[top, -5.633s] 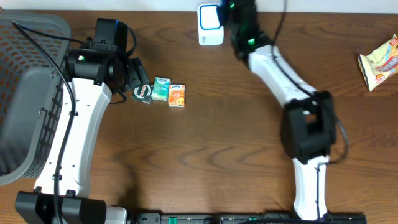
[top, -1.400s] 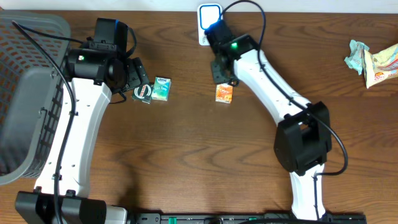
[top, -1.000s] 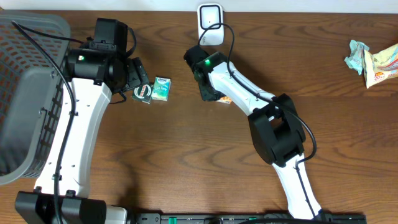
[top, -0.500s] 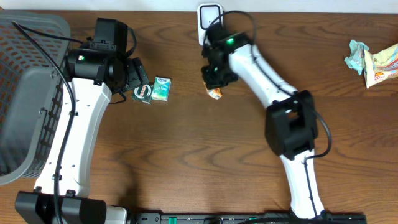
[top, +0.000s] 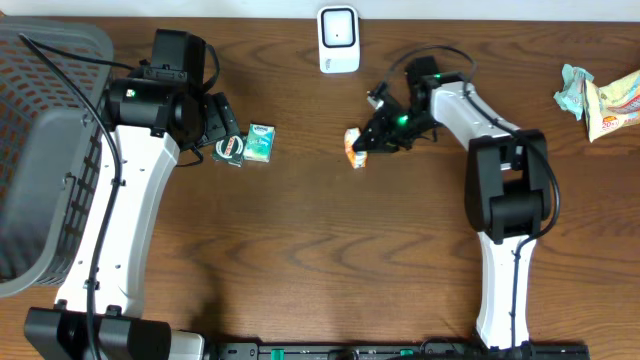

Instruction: Scan the item barcode

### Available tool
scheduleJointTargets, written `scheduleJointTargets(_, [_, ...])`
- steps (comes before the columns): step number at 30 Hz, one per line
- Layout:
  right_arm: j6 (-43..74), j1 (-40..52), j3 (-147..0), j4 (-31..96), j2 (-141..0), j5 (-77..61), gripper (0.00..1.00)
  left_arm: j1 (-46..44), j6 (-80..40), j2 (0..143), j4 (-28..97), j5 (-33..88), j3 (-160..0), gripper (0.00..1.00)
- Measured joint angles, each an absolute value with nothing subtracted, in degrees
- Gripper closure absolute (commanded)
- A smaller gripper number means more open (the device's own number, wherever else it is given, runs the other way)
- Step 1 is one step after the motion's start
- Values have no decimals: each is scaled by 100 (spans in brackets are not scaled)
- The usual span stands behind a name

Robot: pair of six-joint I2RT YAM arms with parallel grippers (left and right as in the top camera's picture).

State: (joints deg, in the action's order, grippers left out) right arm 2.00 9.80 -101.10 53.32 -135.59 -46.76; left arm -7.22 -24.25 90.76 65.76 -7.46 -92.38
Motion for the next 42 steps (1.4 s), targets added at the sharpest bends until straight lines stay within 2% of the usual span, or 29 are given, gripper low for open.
scheduleJointTargets(3, [305,670,-10186,5653,-13548,-4353,71,-722,-2425,9076,6578,-746,-9238,2])
scheduleJointTargets(7, [384,148,-10628,6366,-13524,-3638,60,-722,-2427,9076,6578,-746,-9238,2])
scheduleJointTargets(9, [338,84,-10812,6493,-13469,-3485,62,-722,-2427,9076,6576,-746,-9238,2])
scheduleJointTargets(12, [270,220,-10903,6543,-13323,-3404,65,-722,-2427,9076,6578,-746,-9238,2])
scheduleJointTargets(15, [176,513,-10877,6377,-13303,-3352,59,-722,-2427,9076,6578,-746,-9238,2])
scheduleJointTargets(24, [196,1035,-10363,5658,-13301,-3341,53,-722,-2427,9076,6578,-746,-9238,2])
scheduleJointTargets(25, [233,1044,-10269,5540,-13301,-3339,55,-722,-2427,9076,6576,-746,-9238,2])
scheduleJointTargets(26, [255,1048,-10182,5468,-13301,-3341,60,-722,-2427,9076,6576,-746,-9238,2])
scheduleJointTargets(28, [357,1052,-10022,5288,-13266,-3417,76,-722,-2427,9076,6576,-746,-9238,2])
scheduleJointTargets(29, [388,1061,-9929,5168,-13229,-3409,92,-722,-2427,9076,6576,-746,-9238,2])
scheduleJointTargets(30, [454,1074,-9841,5107,-13218,-3422,99,-722,-2427,9076,6576,-746,-9238,2])
scheduleJointTargets(36, [768,1090,-9769,5017,-13192,-3763,99,-722,-2427,9076,6576,-746,-9238,2])
scheduleJointTargets(42, [652,836,-9929,4884,-13192,-5419,99,-722,-2427,9076,6576,-746,-9238,2])
